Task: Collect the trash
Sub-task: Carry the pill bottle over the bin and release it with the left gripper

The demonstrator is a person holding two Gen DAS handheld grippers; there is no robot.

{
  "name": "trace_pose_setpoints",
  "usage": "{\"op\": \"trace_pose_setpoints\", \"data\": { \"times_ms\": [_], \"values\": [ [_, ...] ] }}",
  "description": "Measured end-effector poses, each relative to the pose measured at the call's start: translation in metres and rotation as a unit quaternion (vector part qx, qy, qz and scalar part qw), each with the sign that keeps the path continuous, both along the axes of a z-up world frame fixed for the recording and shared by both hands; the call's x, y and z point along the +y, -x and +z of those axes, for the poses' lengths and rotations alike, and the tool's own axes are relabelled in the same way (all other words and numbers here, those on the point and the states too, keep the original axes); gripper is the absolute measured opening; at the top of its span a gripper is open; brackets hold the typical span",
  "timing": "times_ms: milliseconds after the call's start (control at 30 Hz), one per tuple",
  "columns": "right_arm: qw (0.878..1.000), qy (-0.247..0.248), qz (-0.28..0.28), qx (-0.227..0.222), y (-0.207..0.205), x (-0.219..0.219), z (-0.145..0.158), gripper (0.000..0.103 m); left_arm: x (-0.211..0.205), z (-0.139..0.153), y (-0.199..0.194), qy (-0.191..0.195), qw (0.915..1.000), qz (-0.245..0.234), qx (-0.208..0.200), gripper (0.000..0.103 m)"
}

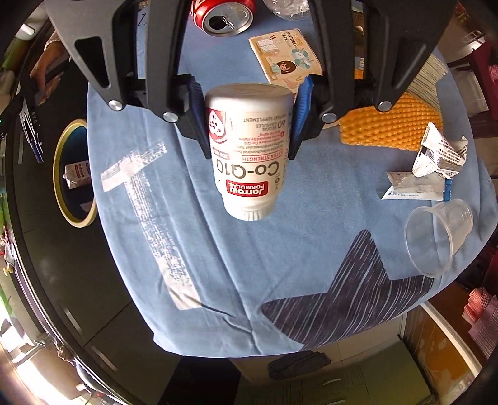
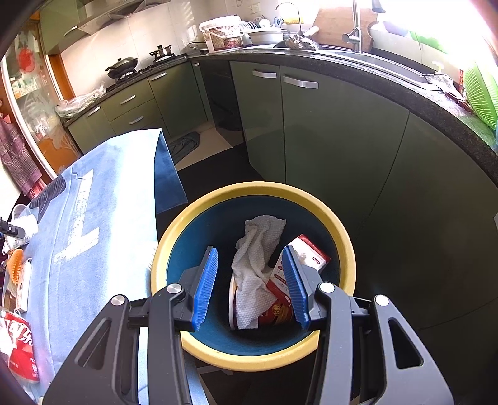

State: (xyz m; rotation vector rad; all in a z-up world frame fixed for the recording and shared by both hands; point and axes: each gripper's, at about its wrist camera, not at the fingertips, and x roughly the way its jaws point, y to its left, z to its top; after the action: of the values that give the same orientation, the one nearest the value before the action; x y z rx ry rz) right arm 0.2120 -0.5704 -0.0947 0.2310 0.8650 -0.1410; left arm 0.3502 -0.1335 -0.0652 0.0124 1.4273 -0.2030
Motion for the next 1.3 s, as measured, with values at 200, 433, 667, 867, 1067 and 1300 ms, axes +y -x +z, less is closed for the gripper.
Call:
{"op": "trace_pose_setpoints", "data": {
  "times_ms": [200,433,667,867,1067,1300],
  "values": [
    [1.000,-0.003,0.000,-0.010,0.008,-0.004,0.006,0.044,-0.042,0.012,0.019,0.006,0.9988,-0.047,-0.010,0.045],
    [0.999,0.008,-0.008,-0.032,0.027,-0.010,0.022,0.044,-0.134,0.029,0.046,0.033,0.9896,-0.138,-0.022,0.045],
    [0.998,0.015,-0.031,-0.050,0.055,-0.025,0.037,0.044,-0.250,0.017,0.060,0.045,0.9731,-0.225,-0.019,0.045],
    [0.997,0.013,-0.051,-0.051,0.075,-0.044,0.041,0.044,-0.317,-0.023,0.049,0.040,0.9698,-0.241,0.001,0.045],
    [0.997,0.006,-0.069,-0.043,0.094,-0.059,0.040,0.044,-0.352,-0.047,0.031,0.051,0.9726,-0.227,0.010,0.057],
    [0.998,0.000,-0.050,-0.037,0.101,-0.047,0.035,0.044,-0.310,0.012,0.056,0.100,0.9663,-0.235,-0.033,0.058]
  ]
}}
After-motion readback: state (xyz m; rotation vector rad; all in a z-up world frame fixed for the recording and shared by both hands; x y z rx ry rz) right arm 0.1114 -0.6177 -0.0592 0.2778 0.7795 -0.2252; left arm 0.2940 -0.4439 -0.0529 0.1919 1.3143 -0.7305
